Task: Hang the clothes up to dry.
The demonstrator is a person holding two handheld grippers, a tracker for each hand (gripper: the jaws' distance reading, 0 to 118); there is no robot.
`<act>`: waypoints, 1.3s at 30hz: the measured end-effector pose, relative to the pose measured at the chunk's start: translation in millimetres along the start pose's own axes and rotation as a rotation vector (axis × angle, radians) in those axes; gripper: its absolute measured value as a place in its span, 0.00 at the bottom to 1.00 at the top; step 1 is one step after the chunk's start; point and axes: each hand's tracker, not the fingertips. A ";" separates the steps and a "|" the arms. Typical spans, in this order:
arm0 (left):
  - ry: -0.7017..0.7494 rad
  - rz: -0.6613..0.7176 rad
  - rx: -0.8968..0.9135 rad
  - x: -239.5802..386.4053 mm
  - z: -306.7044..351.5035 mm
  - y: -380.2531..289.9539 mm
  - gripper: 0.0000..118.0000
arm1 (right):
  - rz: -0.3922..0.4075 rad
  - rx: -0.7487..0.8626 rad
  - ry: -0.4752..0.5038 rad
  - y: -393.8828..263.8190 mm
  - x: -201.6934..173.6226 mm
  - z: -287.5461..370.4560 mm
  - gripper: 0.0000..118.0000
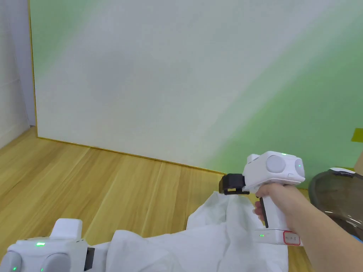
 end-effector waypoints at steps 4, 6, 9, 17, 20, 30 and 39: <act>-0.011 -0.008 0.000 -1.0 -0.4 -0.1 0.06 | 0.016 -0.087 -0.041 -2.5 12.9 -39.2 0.83; -0.012 -0.033 0.014 0.1 -0.9 -2.3 0.06 | -0.040 -0.103 -0.079 -7.0 21.8 -50.5 0.64; 0.000 -0.076 0.034 4.2 -1.9 -4.4 0.06 | -0.015 -0.073 -0.056 -19.3 26.0 -50.5 0.31; -0.119 -0.003 0.076 -12.0 -13.0 16.2 0.06 | -0.031 0.160 -0.061 -37.8 41.4 -12.5 0.04; -0.098 -0.042 0.180 -19.6 7.1 39.3 0.06 | -0.043 0.339 -0.036 -37.9 45.3 42.3 0.04; -0.150 -0.075 0.683 -18.0 198.0 143.8 0.06 | 0.067 0.872 -0.092 -35.5 3.4 318.9 0.04; -0.150 -0.084 0.982 -15.8 360.5 222.2 0.06 | 0.047 1.078 -0.128 -24.2 -5.1 516.3 0.04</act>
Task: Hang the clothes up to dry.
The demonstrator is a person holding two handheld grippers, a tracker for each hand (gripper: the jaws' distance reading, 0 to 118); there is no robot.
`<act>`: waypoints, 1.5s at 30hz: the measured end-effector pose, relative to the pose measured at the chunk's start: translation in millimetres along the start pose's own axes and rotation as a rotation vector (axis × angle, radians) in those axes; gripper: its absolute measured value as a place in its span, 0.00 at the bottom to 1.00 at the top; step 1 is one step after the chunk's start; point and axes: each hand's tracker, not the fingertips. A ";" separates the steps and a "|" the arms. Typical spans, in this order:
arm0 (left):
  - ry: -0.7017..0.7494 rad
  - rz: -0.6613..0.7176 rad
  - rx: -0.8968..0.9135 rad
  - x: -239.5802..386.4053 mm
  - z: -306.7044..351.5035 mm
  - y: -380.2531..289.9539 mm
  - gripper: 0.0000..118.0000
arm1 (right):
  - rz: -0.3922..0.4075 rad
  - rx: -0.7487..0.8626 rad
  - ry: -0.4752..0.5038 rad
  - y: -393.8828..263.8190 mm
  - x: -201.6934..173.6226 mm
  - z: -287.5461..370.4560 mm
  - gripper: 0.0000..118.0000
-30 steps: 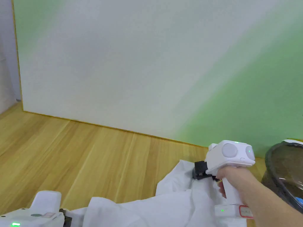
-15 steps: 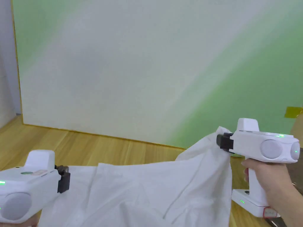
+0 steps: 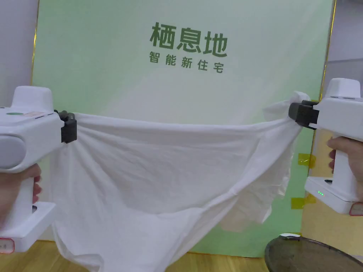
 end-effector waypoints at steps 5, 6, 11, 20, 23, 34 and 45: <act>-0.025 0.050 0.041 3.6 -6.0 62.9 0.06 | 0.024 0.043 -0.067 52.0 0.2 18.8 0.05; -0.011 0.023 0.046 8.1 -7.8 72.7 0.06 | 0.017 0.049 -0.069 58.0 -0.3 24.2 0.05; -0.004 0.001 0.054 14.9 -14.0 101.2 0.06 | 0.004 0.062 -0.103 74.4 3.1 31.4 0.05; 0.007 -0.025 0.039 14.6 -35.7 91.8 0.06 | 0.008 0.028 -0.101 58.4 6.0 15.6 0.05; 0.004 -0.029 0.027 13.8 -50.9 82.4 0.06 | 0.009 0.021 -0.100 50.3 5.1 0.6 0.05; 0.040 -0.040 -0.018 7.8 -178.0 30.8 0.06 | 0.025 -0.093 -0.093 -4.0 0.5 -129.3 0.04; 0.048 -0.012 -0.105 -14.3 -288.1 -57.1 0.06 | -0.008 -0.148 -0.085 -108.3 -0.5 -246.2 0.04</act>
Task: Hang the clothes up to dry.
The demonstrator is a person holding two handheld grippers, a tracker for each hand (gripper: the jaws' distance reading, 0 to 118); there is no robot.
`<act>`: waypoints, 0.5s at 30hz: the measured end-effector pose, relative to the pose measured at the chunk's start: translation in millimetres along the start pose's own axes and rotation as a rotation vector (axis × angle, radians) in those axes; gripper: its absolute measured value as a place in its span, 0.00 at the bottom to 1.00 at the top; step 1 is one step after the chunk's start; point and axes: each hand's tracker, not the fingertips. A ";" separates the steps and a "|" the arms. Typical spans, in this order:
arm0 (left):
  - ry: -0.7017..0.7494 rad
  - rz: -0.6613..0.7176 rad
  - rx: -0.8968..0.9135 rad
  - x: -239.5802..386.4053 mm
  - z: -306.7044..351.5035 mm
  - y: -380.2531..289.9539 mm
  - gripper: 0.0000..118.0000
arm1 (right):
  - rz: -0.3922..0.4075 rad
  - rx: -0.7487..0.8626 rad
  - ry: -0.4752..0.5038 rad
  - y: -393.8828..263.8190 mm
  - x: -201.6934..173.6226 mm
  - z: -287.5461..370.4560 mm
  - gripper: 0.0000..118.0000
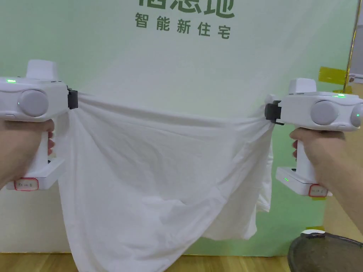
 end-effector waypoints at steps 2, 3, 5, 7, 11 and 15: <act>0.005 -0.004 -0.035 -2.0 -10.4 -18.4 0.06 | -0.004 -0.022 0.004 -17.7 -1.9 -11.0 0.04; 0.001 0.004 -0.041 -3.7 -11.9 -28.3 0.06 | -0.001 -0.027 0.002 -27.8 -3.3 -15.6 0.05; -0.007 0.005 -0.070 -6.0 -14.3 -45.1 0.06 | 0.012 -0.056 -0.002 -44.2 -4.0 -25.5 0.05; -0.021 -0.001 -0.100 -7.5 -13.7 -61.2 0.06 | 0.001 -0.086 0.003 -59.1 -3.1 -30.1 0.04; -0.047 -0.005 -0.159 -11.4 0.0 -89.3 0.06 | -0.001 -0.117 0.008 -86.1 -1.3 -23.7 0.04; -0.079 -0.008 -0.222 -12.2 40.5 -122.3 0.06 | 0.002 -0.157 0.018 -121.8 -2.2 11.8 0.04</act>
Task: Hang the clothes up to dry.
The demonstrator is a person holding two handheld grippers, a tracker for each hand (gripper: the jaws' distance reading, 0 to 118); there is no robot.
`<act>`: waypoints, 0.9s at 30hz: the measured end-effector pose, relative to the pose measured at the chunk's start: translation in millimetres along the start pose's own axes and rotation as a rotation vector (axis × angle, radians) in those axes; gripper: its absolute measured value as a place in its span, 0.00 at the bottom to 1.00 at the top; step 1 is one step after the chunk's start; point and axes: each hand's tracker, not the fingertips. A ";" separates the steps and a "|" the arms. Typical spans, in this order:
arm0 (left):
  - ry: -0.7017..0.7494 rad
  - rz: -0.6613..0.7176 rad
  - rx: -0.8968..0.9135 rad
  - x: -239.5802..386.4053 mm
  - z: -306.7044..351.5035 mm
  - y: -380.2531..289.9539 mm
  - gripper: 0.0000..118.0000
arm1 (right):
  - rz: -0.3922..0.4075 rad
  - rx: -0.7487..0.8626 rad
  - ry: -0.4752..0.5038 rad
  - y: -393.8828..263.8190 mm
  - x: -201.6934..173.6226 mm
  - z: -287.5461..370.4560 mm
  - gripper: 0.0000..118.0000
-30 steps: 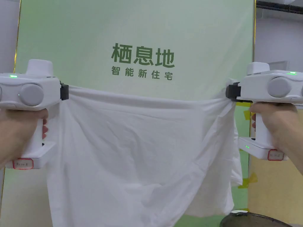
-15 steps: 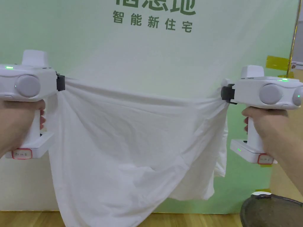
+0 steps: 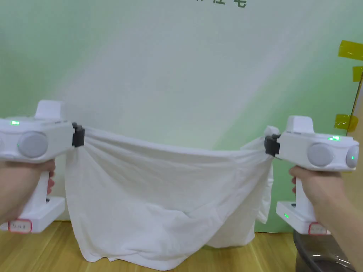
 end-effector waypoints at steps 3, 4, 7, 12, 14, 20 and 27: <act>-0.038 0.023 -0.037 -0.9 36.2 -40.2 0.06 | -0.016 -0.028 0.006 -40.3 10.9 21.1 0.04; -0.047 0.023 -0.059 -0.3 49.7 -54.8 0.06 | -0.010 -0.044 0.009 -55.3 13.2 32.2 0.04; -0.075 0.020 -0.113 1.1 92.9 -101.7 0.06 | -0.045 -0.080 0.027 -102.4 21.7 69.7 0.04; -0.099 0.090 -0.250 2.4 163.4 -187.7 0.06 | -0.094 -0.182 0.037 -182.4 29.4 139.5 0.05; -0.102 0.107 -0.306 -1.1 181.0 -219.5 0.06 | -0.097 -0.220 0.044 -210.9 31.3 165.4 0.04; -0.111 0.086 -0.392 0.8 242.3 -278.4 0.06 | -0.061 -0.343 0.070 -269.8 32.6 236.9 0.05; -0.105 0.078 -0.498 10.1 291.5 -325.1 0.06 | -0.040 -0.470 0.104 -324.1 32.3 286.9 0.05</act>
